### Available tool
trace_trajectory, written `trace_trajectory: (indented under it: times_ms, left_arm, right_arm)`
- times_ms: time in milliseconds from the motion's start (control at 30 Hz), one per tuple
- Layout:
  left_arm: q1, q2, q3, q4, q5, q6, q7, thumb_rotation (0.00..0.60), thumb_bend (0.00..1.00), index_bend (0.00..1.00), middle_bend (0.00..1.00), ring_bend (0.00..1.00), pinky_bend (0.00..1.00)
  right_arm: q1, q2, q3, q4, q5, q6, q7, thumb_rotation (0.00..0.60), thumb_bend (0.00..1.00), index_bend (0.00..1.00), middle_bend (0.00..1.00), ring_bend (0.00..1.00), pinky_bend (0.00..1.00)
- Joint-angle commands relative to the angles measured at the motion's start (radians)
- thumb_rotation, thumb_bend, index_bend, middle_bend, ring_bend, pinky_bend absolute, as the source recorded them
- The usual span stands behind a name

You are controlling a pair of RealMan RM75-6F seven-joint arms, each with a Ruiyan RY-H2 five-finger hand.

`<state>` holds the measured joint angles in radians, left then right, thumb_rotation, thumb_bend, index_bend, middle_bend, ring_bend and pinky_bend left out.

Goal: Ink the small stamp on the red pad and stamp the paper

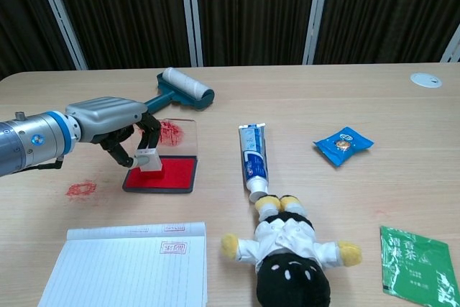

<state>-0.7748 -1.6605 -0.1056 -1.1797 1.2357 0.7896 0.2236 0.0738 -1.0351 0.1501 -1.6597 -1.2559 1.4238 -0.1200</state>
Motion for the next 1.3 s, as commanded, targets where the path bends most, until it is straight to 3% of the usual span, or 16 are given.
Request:
trace_trajectory:
  times_ms: [33,933,1300]
  left_arm:
    - [0.000,-0.005,0.004,0.009,0.001,-0.002,-0.001,0.600,0.45,0.59,0.56,0.83,0.88]
    - [0.004,-0.023,0.020,0.048,0.025,0.003,-0.027,0.600,0.45,0.60,0.56,0.83,0.88]
    - [0.015,0.059,-0.002,-0.065,0.045,0.054,-0.050,0.600,0.45,0.60,0.56,0.83,0.88]
  right_arm:
    - [0.000,-0.001,0.000,0.001,0.001,0.000,-0.001,0.600,0.00,0.00,0.00,0.00,0.00]
    - [0.002,-0.003,0.002,0.007,0.010,-0.003,0.000,0.600,0.00,0.00,0.00,0.00,0.00]
    - [0.000,-0.001,0.002,0.002,0.005,0.001,0.005,0.600,0.00,0.00,0.00,0.00,0.00]
